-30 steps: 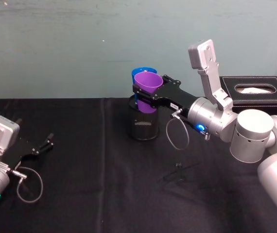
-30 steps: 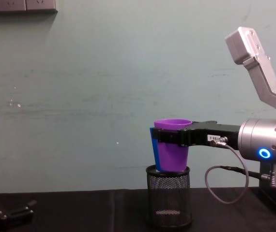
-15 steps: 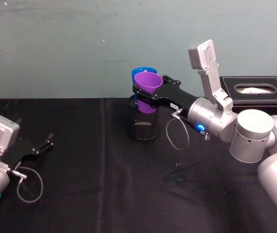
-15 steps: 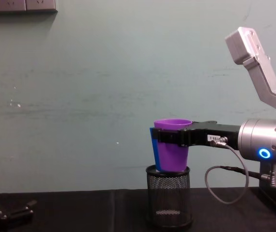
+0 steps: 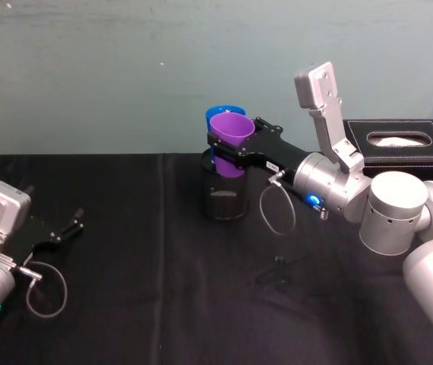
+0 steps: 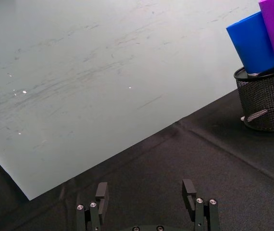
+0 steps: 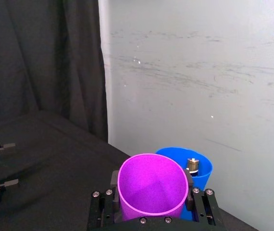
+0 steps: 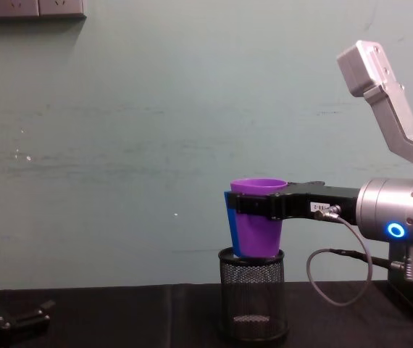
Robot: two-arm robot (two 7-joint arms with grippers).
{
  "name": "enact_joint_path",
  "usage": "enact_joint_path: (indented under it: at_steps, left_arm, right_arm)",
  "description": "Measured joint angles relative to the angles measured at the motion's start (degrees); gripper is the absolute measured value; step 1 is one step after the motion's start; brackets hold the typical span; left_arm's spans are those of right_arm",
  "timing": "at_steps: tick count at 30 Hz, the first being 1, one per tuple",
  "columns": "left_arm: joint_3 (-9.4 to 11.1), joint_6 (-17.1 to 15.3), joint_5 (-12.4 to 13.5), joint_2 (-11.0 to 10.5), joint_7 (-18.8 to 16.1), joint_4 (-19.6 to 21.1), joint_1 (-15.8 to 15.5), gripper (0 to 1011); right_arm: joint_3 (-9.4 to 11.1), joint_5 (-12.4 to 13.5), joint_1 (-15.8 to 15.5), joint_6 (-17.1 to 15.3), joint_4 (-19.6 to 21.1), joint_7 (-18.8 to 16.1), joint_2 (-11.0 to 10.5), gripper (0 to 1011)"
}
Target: Pick up one cup with a gripper and tap it against the other cup.
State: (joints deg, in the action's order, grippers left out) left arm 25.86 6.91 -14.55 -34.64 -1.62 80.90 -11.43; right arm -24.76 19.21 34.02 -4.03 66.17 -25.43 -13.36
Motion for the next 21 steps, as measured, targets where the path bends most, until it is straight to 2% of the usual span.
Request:
enact_joint_path:
  at_steps: [21]
  left_arm:
    - [0.0, 0.0, 0.0, 0.0, 0.0, 0.0, 0.0, 1000]
  right_arm:
    - [0.0, 0.0, 0.0, 0.0, 0.0, 0.0, 0.0, 735]
